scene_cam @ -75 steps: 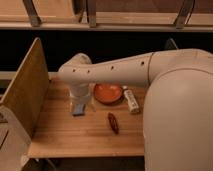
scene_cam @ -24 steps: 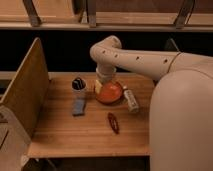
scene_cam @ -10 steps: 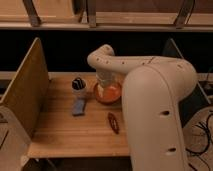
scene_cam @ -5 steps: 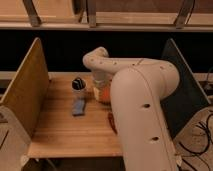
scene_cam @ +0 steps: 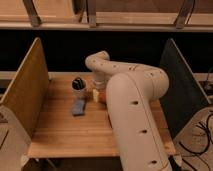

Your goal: Drag the ceramic bowl in a circle

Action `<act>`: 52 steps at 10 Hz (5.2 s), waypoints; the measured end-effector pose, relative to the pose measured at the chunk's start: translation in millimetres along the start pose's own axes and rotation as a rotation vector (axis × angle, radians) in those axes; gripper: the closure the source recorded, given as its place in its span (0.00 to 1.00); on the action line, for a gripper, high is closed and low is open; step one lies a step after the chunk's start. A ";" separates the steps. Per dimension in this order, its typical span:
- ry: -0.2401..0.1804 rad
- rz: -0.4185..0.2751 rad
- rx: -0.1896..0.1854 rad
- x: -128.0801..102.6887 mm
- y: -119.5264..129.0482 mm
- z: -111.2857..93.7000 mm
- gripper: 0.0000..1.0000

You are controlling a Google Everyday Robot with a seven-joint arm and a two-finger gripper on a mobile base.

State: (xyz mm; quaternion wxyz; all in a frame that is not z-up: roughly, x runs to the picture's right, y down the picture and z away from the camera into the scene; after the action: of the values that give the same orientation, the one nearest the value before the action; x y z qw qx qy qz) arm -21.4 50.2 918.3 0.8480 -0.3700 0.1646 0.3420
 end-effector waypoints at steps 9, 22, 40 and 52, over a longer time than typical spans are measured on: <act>-0.209 -0.296 -0.069 -35.0 8.9 -0.6 0.35; -0.133 -0.034 -0.111 -22.0 -5.0 32.2 0.89; 0.123 -0.006 -0.020 29.7 -19.0 -7.4 1.00; 0.082 -0.180 -0.118 -42.2 40.0 8.9 1.00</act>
State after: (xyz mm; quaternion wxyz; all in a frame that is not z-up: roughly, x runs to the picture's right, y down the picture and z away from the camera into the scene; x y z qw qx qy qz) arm -79.3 57.1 926.2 0.8445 -0.4463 0.1446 0.2582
